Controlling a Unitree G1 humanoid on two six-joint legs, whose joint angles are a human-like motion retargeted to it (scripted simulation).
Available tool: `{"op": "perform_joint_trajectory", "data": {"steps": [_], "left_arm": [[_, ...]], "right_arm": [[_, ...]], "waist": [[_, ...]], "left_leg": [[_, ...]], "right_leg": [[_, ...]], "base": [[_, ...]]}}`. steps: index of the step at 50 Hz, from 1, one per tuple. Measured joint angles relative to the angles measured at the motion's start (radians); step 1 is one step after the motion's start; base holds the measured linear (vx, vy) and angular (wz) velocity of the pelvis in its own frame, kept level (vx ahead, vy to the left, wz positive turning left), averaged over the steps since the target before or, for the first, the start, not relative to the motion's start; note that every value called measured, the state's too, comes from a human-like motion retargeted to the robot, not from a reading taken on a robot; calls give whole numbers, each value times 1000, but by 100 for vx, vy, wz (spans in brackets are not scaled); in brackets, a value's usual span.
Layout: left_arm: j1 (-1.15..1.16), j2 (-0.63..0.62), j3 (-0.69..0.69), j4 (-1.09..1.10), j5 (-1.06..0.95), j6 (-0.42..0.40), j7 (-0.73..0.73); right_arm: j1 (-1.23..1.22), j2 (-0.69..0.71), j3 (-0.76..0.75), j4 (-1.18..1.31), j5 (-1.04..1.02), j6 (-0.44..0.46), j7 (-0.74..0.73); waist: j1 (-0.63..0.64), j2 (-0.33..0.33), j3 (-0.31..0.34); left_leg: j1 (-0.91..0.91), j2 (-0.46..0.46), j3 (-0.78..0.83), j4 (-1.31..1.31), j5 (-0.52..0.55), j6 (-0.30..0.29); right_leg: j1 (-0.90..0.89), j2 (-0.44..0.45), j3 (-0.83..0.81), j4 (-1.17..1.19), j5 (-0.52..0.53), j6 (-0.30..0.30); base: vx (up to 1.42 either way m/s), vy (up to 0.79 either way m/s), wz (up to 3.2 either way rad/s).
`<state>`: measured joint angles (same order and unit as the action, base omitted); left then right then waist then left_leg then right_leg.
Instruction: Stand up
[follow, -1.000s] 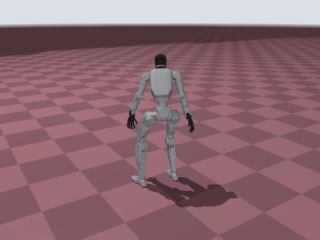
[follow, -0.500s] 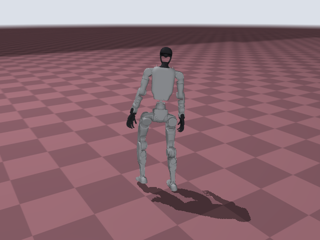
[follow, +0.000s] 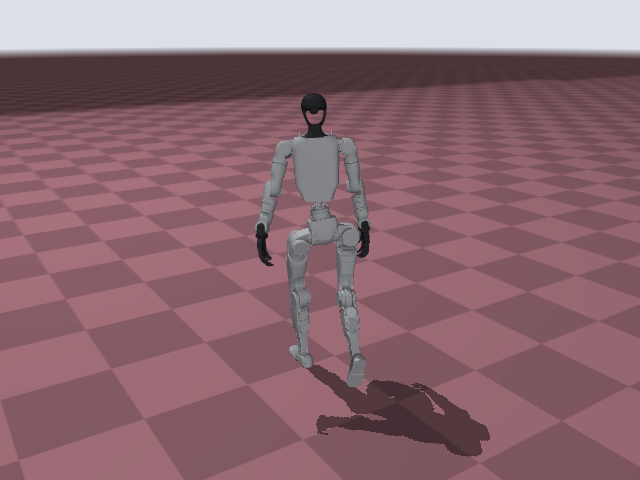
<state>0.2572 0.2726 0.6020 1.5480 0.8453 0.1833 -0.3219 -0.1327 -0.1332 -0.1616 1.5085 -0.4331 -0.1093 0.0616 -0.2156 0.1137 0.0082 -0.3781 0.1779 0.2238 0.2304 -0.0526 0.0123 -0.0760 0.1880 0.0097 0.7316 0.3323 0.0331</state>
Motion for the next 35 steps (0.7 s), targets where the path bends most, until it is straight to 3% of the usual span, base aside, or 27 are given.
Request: {"op": "perform_joint_trajectory", "data": {"steps": [2, 5, 9, 15, 18, 20, 23, 25, 27, 28, 30, 33, 35], "left_arm": [[-124, -15, -48, -11, 31, -8, 15], [-301, -50, -122, -88, 90, -48, 7], [-475, -72, -229, -246, 89, -139, 38], [-644, -67, -339, -419, 51, -258, 139], [-662, -59, -360, -465, 54, -301, 151], [-649, -53, -368, -476, 61, -313, 155], [-599, -61, -389, -454, 82, -308, 163], [-557, -76, -408, -400, 102, -292, 171], [-511, -98, -399, -310, 145, -250, 178], [-489, -107, -380, -257, 174, -222, 177], [-448, -102, -331, -147, 224, -163, 153], [-348, -69, -256, -60, 251, -82, 113], [-261, -63, -190, -45, 242, -48, 122]], "right_arm": [[40, -10, -11, -6, -3, -1, 10], [90, -22, -48, 13, -17, 17, 2], [123, -33, -73, 67, -23, 52, 1], [152, -48, -94, 103, -46, 95, 36], [162, -52, -100, 113, -56, 105, 35], [167, -54, -100, 119, -57, 110, 35], [172, -51, -120, 129, -47, 123, 38], [168, -50, -146, 142, -32, 132, 41], [149, -50, -160, 157, -14, 142, 49], [136, -50, -161, 161, -7, 149, 51], [102, -47, -146, 165, 4, 157, 46], [38, -38, -114, 149, -15, 153, 37], [-8, -31, -94, 125, -38, 146, 31]], "waist": [[-8, 5, 3], [-37, -1, 6], [-120, -40, 7], [-222, -151, 18], [-238, -169, 13], [-225, -163, -15], [-250, -144, -49], [-247, -130, -66], [-221, -140, -66], [-214, -155, -64], [-189, -183, -73], [-169, -192, -84], [-142, -194, -82]], "left_leg": [[52, 6, -12, -21, -12, -18], [133, -22, -38, -64, -29, -23], [240, -82, -88, -121, -53, -23], [434, -218, -128, -146, -138, 12], [537, -238, -138, -150, -170, 4], [567, -240, -130, -129, -156, -13], [584, -248, -190, -51, -28, -39], [575, -269, -220, 39, 162, -48], [518, -292, -179, 205, 374, -49], [469, -295, -147, 315, 425, -45], [364, -267, -45, 532, 441, -19], [250, -171, 90, 704, 252, 67], [157, -143, 108, 749, 193, 87]], "right_leg": [[-92, -6, -39, 104, -133, -71], [-228, -22, -55, 160, -226, -74], [-365, -56, -2, 13, -304, -5], [-382, -220, 77, -541, -238, 167], [-377, -230, 43, -713, -267, 222], [-374, -233, -18, -702, -247, 203], [-359, -220, -16, -635, -187, 121], [-336, -187, 107, -600, -208, 67], [-295, -219, 65, -564, -248, 46], [-264, -238, 89, -562, -268, 54], [-207, -277, 56, -572, -299, 60], [-149, -282, 30, -590, -329, 64], [-111, -285, 13, -605, -345, 66]], "base": [[69, 9, 24], [64, 3, 69], [68, -5, 96], [71, -13, 71], [86, -20, 7], [96, -23, -37], [109, -26, 49], [84, -13, 54], [84, -13, 14], [77, -12, 0], [79, -15, -19], [76, -17, -20], [59, -8, -50]]}}
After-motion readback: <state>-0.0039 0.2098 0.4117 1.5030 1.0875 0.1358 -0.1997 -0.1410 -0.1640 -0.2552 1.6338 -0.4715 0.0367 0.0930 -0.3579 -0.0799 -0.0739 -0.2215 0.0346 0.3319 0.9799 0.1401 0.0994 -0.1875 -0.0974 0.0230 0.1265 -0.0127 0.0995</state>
